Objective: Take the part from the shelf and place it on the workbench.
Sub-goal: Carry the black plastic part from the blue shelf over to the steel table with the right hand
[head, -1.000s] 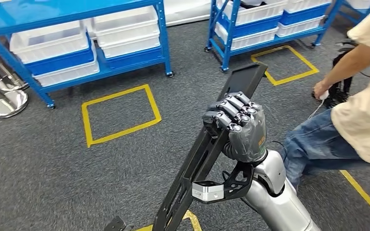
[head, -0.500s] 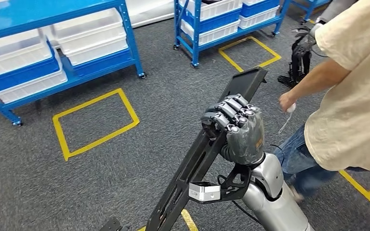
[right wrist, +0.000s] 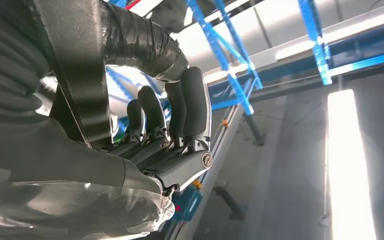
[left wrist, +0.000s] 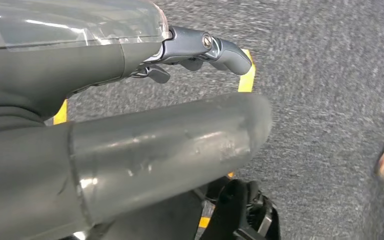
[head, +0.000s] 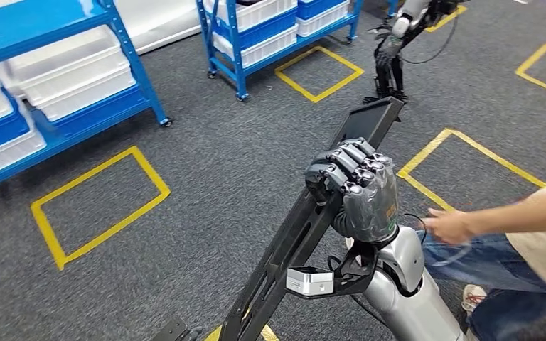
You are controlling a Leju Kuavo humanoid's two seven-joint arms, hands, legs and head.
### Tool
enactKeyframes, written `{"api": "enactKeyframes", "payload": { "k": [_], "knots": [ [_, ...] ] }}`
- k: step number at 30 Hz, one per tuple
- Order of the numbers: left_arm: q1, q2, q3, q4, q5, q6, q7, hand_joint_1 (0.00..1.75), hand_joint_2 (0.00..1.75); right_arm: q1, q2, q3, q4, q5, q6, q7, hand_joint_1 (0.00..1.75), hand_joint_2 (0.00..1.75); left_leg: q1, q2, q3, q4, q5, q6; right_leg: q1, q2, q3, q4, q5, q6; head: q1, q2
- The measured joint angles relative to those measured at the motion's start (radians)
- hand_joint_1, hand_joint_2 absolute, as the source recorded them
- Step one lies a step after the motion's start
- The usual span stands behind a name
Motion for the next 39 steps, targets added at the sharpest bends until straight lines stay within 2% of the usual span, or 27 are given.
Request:
{"api": "enactKeyframes", "payload": {
  "k": [2,4,6,8,10,11,12,13,14,16,17,19,21,23,24,25,26,27,28,30,32,33,34,35,36,37,39],
  "knots": [
    [0.001,0.003,0.000,0.000,0.003,0.005,-0.003,0.00,0.00,0.000,0.000,-0.001,0.000,-0.002,0.000,-0.002,1.75,1.75,-0.005,-0.023,0.021,-0.048,0.007,0.008,-0.006,0.021,-0.006,-0.004,0.008,0.012,0.000,0.000],
    [0.001,0.003,0.000,0.000,0.006,0.008,-0.006,0.00,0.00,0.001,-0.001,-0.002,0.000,-0.004,0.000,-0.005,1.75,1.75,-0.006,-0.003,0.028,-0.066,0.019,0.016,-0.011,0.036,-0.009,-0.010,0.016,0.026,0.000,0.000],
    [0.001,0.002,-0.002,0.000,0.009,0.009,-0.011,0.00,0.00,0.001,-0.002,-0.004,-0.001,-0.007,-0.001,-0.007,1.75,1.75,-0.003,0.022,0.038,-0.097,0.039,0.024,-0.006,-0.002,-0.023,0.014,-0.004,0.033,0.000,0.000],
    [0.003,0.002,-0.004,0.000,0.011,0.010,-0.015,0.00,0.00,0.000,-0.002,-0.005,-0.001,-0.009,-0.002,-0.008,1.75,1.75,-0.004,0.050,0.041,-0.111,0.049,0.028,-0.001,-0.062,-0.069,0.114,-0.069,0.036,0.000,0.000],
    [0.007,0.001,-0.004,0.000,0.012,0.009,-0.016,0.00,0.00,0.002,-0.003,-0.005,-0.001,-0.010,-0.002,-0.008,1.75,1.75,-0.004,0.079,0.035,-0.109,0.048,0.029,-0.005,-0.086,-0.117,0.224,-0.118,0.042,0.001,0.000],
    [0.008,0.000,-0.004,0.000,0.012,0.009,-0.016,0.00,0.00,0.003,-0.003,-0.005,-0.001,-0.010,-0.002,-0.008,1.75,1.75,-0.004,0.094,0.033,-0.106,0.047,0.027,-0.008,-0.091,-0.121,0.241,-0.118,0.046,0.000,0.000],
    [0.008,-0.001,-0.005,0.000,0.012,0.009,-0.016,0.00,0.00,0.004,-0.004,-0.005,-0.001,-0.010,-0.002,-0.008,1.75,1.75,-0.002,0.107,0.031,-0.102,0.045,0.024,-0.012,-0.097,-0.105,0.219,-0.100,0.050,0.001,0.000],
    [0.008,-0.003,-0.005,0.000,0.012,0.009,-0.017,0.00,0.00,0.004,-0.004,-0.006,-0.001,-0.010,-0.002,-0.008,1.75,1.75,0.000,0.119,0.030,-0.095,0.040,0.019,-0.015,-0.110,-0.070,0.163,-0.071,0.054,0.000,0.000],
    [0.007,-0.005,-0.005,0.000,0.012,0.009,-0.017,0.00,0.00,0.003,-0.004,-0.006,-0.001,-0.010,-0.002,-0.008,1.75,1.75,0.001,0.130,0.028,-0.086,0.034,0.013,-0.015,-0.136,-0.031,0.097,-0.050,0.057,0.001,0.000],
    [0.004,-0.006,-0.005,0.000,0.013,0.009,-0.018,0.00,0.00,0.003,-0.004,-0.006,-0.001,-0.010,-0.002,-0.009,1.75,1.75,-0.002,0.149,0.025,-0.065,0.018,-0.001,-0.013,-0.167,0.019,0.009,-0.029,0.048,0.000,0.000],
    [0.003,-0.006,-0.005,0.000,0.014,0.009,-0.018,0.00,0.00,0.002,-0.004,-0.007,-0.002,-0.010,-0.002,-0.009,1.75,1.75,-0.004,0.157,0.025,-0.059,0.013,-0.007,-0.009,-0.169,0.023,0.000,-0.033,0.040,0.000,0.000],
    [0.000,-0.008,-0.005,0.000,0.016,0.009,-0.019,0.00,0.00,0.001,-0.005,-0.009,-0.004,-0.010,-0.003,-0.010,1.75,1.75,-0.003,0.174,0.028,-0.055,0.006,-0.017,-0.008,-0.143,0.019,0.002,-0.031,0.024,0.000,0.000],
    [-0.005,-0.010,-0.005,0.000,0.017,0.009,-0.019,0.00,0.00,0.000,-0.005,-0.009,-0.006,-0.009,-0.003,-0.010,1.75,1.75,0.003,0.148,0.019,-0.026,-0.021,-0.026,-0.009,-0.121,0.017,0.000,-0.027,0.012,0.000,0.000],
    [-0.006,-0.011,-0.005,0.000,0.017,0.009,-0.019,0.00,0.00,-0.002,-0.005,-0.010,-0.007,-0.009,-0.003,-0.010,1.75,1.75,0.007,0.093,-0.024,0.077,-0.084,-0.032,-0.010,-0.100,0.016,-0.001,-0.023,0.004,0.000,0.000],
    [-0.004,-0.012,-0.005,0.000,0.017,0.009,-0.019,0.00,0.00,-0.003,-0.005,-0.010,-0.007,-0.009,-0.003,-0.010,1.75,1.75,0.008,0.075,-0.056,0.146,-0.116,-0.032,-0.008,-0.088,0.015,-0.001,-0.022,0.002,0.000,0.000],
    [-0.003,-0.012,-0.005,0.000,0.017,0.009,-0.019,0.00,0.00,-0.003,-0.005,-0.010,-0.007,-0.009,-0.003,-0.010,1.75,1.75,0.008,0.067,-0.084,0.204,-0.135,-0.031,-0.006,-0.075,0.014,0.000,-0.022,0.001,0.000,0.000],
    [-0.002,-0.012,-0.005,0.000,0.017,0.009,-0.018,0.00,0.00,-0.003,-0.005,-0.010,-0.007,-0.009,-0.003,-0.010,1.75,1.75,0.007,0.063,-0.100,0.232,-0.135,-0.027,-0.003,-0.061,0.014,0.001,-0.022,0.001,0.000,0.000],
    [-0.002,-0.012,-0.005,0.000,0.017,0.009,-0.018,0.00,0.00,-0.003,-0.005,-0.010,-0.007,-0.009,-0.003,-0.010,1.75,1.75,0.006,0.060,-0.100,0.224,-0.115,-0.022,-0.001,-0.047,0.014,0.001,-0.021,0.001,0.000,0.000],
    [-0.003,-0.012,-0.005,0.000,0.018,0.009,-0.018,0.00,0.00,-0.003,-0.005,-0.010,-0.007,-0.009,-0.003,-0.010,1.75,1.75,0.004,0.054,-0.082,0.176,-0.078,-0.015,0.000,-0.034,0.016,0.001,-0.021,0.001,0.000,0.000],
    [-0.005,-0.012,-0.005,0.000,0.018,0.009,-0.018,0.00,0.00,-0.004,-0.005,-0.010,-0.007,-0.009,-0.003,-0.010,1.75,1.75,0.000,0.016,-0.025,0.040,-0.007,0.000,0.000,-0.010,0.017,0.001,-0.020,0.002,0.000,0.000],
    [-0.006,-0.011,-0.005,0.000,0.018,0.010,-0.018,0.00,0.00,-0.005,-0.005,-0.011,-0.007,-0.009,-0.004,-0.010,1.75,1.75,-0.004,-0.017,0.008,-0.036,0.018,0.008,-0.005,0.011,0.012,0.000,-0.015,0.010,0.000,0.000],
    [-0.007,-0.011,-0.005,0.000,0.018,0.010,-0.018,0.00,0.00,-0.005,-0.005,-0.011,-0.007,-0.009,-0.005,-0.010,1.75,1.75,-0.005,-0.020,0.012,-0.043,0.017,0.010,-0.008,0.022,0.009,-0.002,-0.011,0.016,0.000,0.000],
    [-0.008,-0.011,-0.005,-0.001,0.019,0.011,-0.018,0.00,0.00,-0.005,-0.005,-0.012,-0.007,-0.009,-0.006,-0.010,1.75,1.75,-0.006,-0.010,0.015,-0.051,0.021,0.013,-0.010,0.031,0.006,-0.006,-0.007,0.023,0.000,0.000],
    [-0.009,-0.011,-0.005,-0.002,0.019,0.013,-0.018,0.00,0.00,-0.005,-0.006,-0.013,-0.008,-0.009,-0.008,-0.010,1.75,1.75,-0.005,0.002,0.018,-0.061,0.027,0.015,-0.010,0.025,0.004,-0.006,-0.007,0.028,0.000,0.000],
    [-0.011,-0.012,-0.006,-0.003,0.020,0.015,-0.018,0.00,0.00,-0.006,-0.006,-0.015,-0.009,-0.009,-0.010,-0.011,1.75,1.75,-0.003,0.014,0.022,-0.073,0.034,0.020,-0.008,0.005,-0.002,0.004,-0.017,0.032,0.000,0.000],
    [-0.011,-0.012,-0.006,-0.004,0.021,0.017,-0.018,0.00,0.00,-0.007,-0.006,-0.016,-0.010,-0.009,-0.012,-0.011,1.75,1.75,-0.001,0.027,0.025,-0.085,0.040,0.023,-0.005,-0.024,-0.016,0.032,-0.039,0.034,0.000,0.000],
    [-0.008,-0.012,-0.006,-0.005,0.023,0.020,-0.016,0.00,0.00,-0.009,-0.006,-0.019,-0.012,-0.009,-0.016,-0.011,1.75,1.75,-0.001,0.053,0.024,-0.091,0.044,0.028,-0.004,-0.076,-0.067,0.144,-0.104,0.040,0.001,0.000]
  ]
}}
